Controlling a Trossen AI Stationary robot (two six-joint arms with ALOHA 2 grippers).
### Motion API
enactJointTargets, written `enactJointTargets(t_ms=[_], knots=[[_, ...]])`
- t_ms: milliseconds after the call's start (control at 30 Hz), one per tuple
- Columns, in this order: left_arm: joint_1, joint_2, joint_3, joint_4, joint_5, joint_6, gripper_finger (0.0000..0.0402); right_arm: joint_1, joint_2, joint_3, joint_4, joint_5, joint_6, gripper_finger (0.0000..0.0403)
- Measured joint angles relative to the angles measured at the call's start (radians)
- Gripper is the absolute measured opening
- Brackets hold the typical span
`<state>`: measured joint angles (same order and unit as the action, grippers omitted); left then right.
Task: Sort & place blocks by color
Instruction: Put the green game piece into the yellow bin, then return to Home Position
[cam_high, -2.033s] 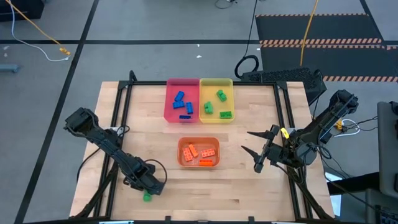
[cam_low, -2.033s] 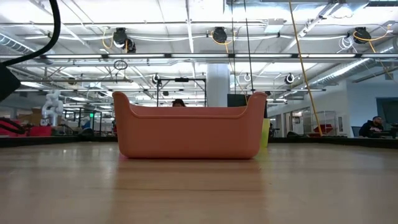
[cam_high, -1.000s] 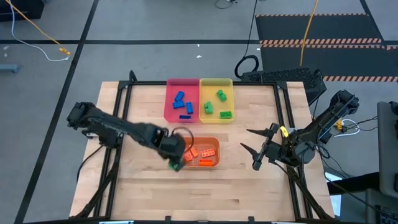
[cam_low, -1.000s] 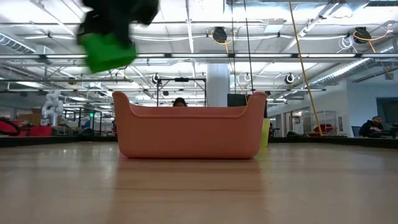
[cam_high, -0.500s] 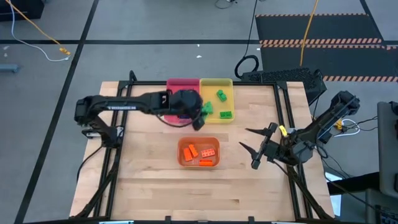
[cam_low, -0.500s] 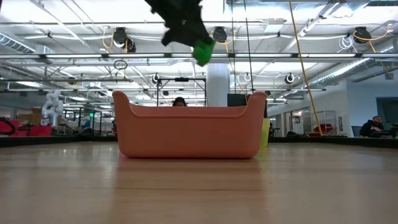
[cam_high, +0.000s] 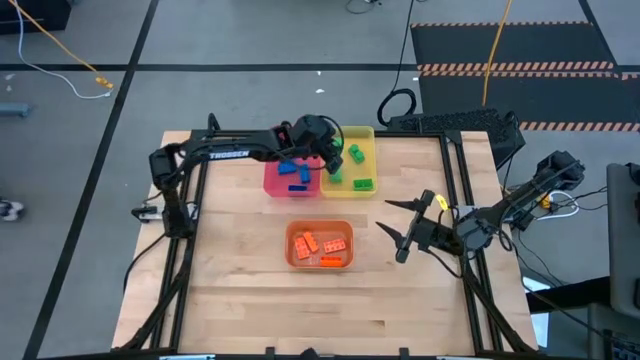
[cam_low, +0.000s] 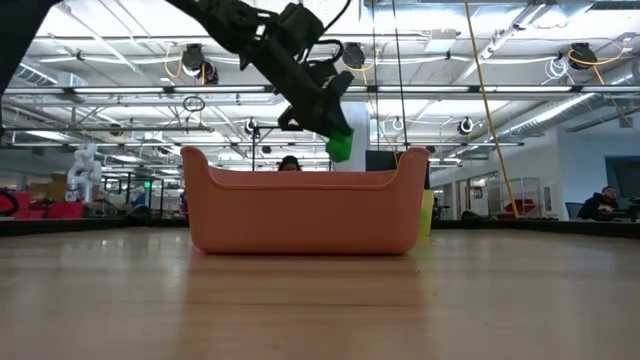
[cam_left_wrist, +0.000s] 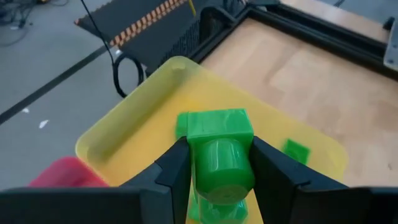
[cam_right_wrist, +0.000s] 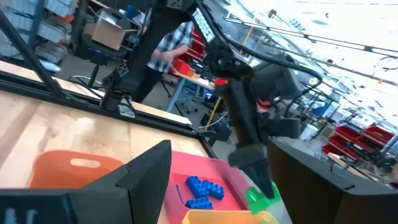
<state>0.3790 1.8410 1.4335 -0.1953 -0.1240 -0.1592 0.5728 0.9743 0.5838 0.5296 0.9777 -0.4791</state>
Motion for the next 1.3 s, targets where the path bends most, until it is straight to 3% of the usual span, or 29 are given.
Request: enactJointTargets(t_ms=[200, 300, 533, 733, 967, 1100, 1300], knots=[[0.041, 0.028, 0.0, 0.062, 0.03, -0.047, 0.0148, -0.033, 0.001, -0.01, -0.003, -0.042, 0.019, 0.0258], [0.067, 0.026, 0.0, 0.065, 0.1, -0.106, 0.018, -0.042, 0.001, -0.01, -0.003, -0.044, 0.017, 0.0258], [0.093, 0.026, 0.0, 0.037, 0.142, -0.15, 0.0273, -0.071, 0.001, -0.01, 0.005, -0.12, 0.028, 0.0258], [0.077, 0.006, 0.0, 0.035, 0.179, -0.15, 0.031, -0.07, 0.001, -0.01, -0.005, -0.12, 0.042, 0.0258], [-0.021, -0.131, 0.0, -0.062, 0.172, -0.037, 0.0288, -0.07, 0.001, -0.011, -0.074, -0.118, 0.094, 0.0258], [-0.116, -0.216, 0.001, -0.164, 0.084, 0.01, 0.0258, -0.07, 0.001, -0.011, -0.095, -0.097, 0.135, 0.0258], [-0.281, -0.328, -0.052, -0.218, -0.065, 0.021, 0.0209, -0.068, -0.002, -0.011, -0.123, 0.044, 0.207, 0.0258]])
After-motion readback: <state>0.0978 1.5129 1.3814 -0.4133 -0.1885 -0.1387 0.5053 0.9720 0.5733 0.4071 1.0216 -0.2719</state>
